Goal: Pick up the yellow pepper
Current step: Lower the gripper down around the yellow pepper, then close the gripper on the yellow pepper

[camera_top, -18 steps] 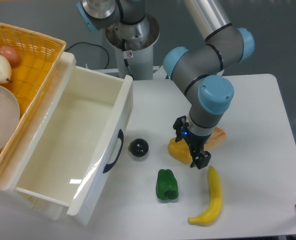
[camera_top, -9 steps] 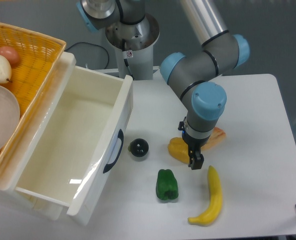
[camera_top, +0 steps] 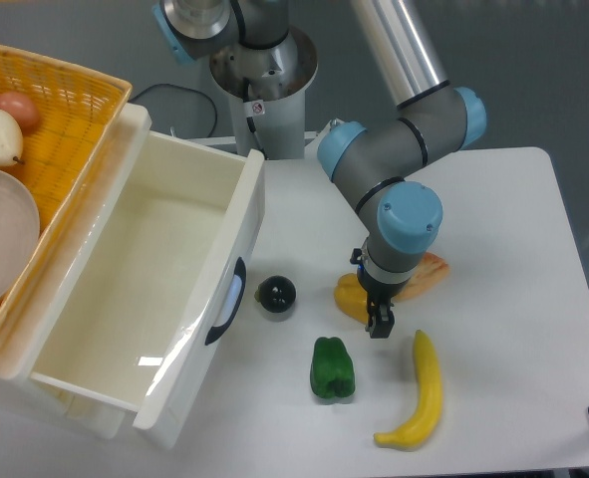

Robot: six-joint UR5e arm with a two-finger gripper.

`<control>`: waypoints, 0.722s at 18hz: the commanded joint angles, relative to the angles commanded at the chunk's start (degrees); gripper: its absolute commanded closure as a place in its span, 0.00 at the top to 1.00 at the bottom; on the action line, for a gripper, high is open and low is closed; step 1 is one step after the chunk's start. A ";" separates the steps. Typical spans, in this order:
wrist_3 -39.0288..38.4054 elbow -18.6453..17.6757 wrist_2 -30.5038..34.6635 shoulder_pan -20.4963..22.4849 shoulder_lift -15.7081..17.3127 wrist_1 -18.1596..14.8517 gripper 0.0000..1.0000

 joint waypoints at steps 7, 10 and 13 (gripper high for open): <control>1.23 -0.88 -0.18 0.44 0.44 -0.09 1.00; 1.14 -1.49 -0.09 0.61 0.44 0.09 1.00; 1.32 -2.11 -0.09 0.88 0.35 0.09 1.00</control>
